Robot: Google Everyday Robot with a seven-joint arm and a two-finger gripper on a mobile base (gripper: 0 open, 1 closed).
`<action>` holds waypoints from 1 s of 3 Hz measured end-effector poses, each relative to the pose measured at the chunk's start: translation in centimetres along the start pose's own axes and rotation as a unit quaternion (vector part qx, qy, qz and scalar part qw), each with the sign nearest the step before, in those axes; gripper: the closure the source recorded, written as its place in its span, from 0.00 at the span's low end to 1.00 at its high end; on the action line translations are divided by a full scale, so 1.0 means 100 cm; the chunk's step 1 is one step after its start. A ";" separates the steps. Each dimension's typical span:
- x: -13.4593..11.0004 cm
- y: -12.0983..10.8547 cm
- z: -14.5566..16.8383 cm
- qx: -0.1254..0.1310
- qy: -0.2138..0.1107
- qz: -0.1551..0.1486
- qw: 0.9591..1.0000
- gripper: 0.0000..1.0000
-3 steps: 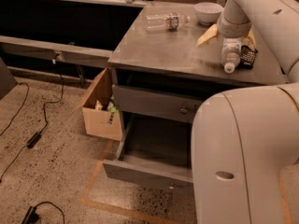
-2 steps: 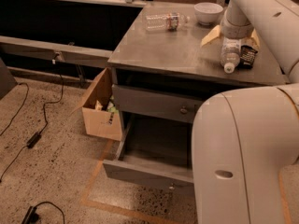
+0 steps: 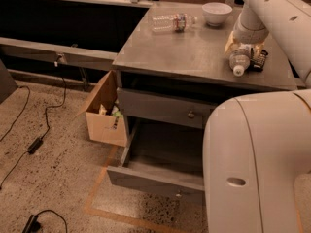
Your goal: Place blue plastic bottle into middle drawer
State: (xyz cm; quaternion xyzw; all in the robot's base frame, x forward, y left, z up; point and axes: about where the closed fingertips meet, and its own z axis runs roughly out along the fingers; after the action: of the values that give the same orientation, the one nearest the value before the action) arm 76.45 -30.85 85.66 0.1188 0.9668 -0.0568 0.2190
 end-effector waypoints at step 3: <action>0.065 -0.003 -0.074 -0.156 0.010 -0.113 0.981 1.00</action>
Offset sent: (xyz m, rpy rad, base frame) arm -0.0952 0.0309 0.0386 0.1917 -0.0323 0.4568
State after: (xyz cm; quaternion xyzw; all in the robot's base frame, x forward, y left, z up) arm 67.67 -28.57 89.44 -0.0261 0.9730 0.0718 0.2176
